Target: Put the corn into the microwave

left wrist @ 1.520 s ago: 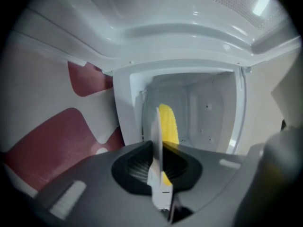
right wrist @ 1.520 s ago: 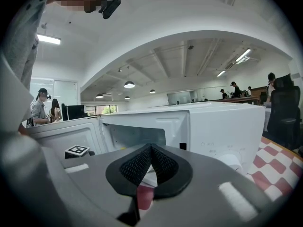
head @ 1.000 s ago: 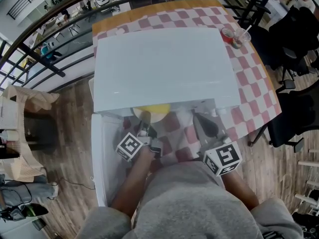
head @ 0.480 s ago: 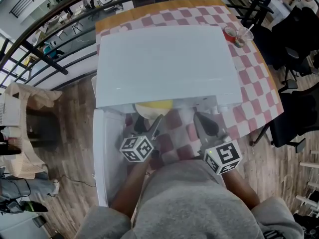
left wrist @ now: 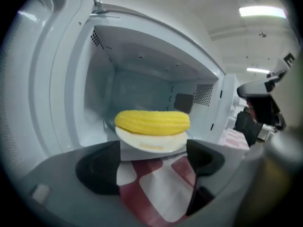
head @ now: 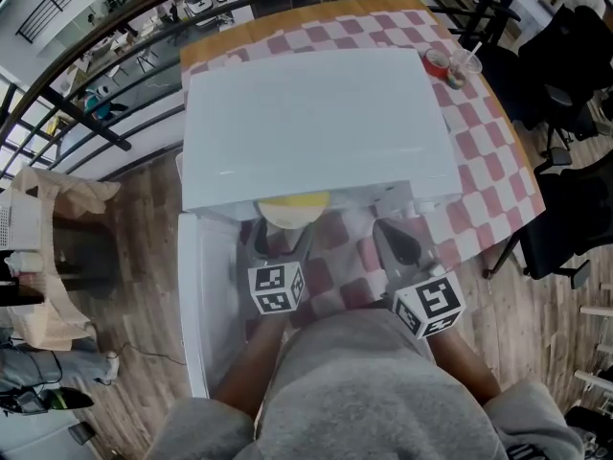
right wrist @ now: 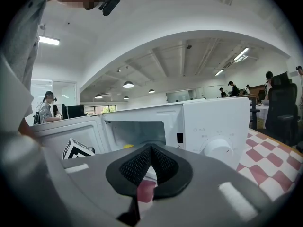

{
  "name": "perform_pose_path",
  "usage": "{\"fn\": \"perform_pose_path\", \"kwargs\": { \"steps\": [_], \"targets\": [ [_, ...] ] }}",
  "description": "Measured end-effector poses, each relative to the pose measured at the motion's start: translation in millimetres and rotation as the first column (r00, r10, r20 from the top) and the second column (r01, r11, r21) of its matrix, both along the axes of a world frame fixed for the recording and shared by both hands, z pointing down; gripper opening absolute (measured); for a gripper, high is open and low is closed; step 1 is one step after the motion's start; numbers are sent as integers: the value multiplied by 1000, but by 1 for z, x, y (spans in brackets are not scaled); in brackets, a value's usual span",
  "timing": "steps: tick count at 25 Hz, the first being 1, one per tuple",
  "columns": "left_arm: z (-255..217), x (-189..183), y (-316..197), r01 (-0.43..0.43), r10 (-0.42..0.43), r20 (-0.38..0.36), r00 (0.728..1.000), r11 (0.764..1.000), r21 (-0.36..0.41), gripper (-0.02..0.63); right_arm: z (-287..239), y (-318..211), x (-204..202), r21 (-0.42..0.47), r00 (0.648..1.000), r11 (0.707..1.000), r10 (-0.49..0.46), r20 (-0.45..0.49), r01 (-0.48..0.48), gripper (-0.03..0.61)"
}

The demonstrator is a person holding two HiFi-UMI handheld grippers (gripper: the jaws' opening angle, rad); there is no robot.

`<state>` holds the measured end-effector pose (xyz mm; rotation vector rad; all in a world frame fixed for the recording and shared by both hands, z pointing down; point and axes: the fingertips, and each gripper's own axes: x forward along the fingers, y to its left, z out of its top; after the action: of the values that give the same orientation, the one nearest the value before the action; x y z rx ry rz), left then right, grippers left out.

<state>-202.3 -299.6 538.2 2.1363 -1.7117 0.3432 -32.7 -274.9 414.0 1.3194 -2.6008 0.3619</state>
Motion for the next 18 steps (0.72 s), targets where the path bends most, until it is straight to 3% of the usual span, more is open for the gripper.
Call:
{"fn": "perform_pose_path", "kwargs": {
  "steps": [15,18],
  "targets": [
    [2,-1,-22,48,-43,38,998,992,-119,380,6,-9,-1,-15,1000,1000,9,1,-9,0],
    [-1,-1,-23,52,-43,72,996,991,-124,342,6,-10,-3,-17,1000,1000,8,5,-8,0]
  ]
}}
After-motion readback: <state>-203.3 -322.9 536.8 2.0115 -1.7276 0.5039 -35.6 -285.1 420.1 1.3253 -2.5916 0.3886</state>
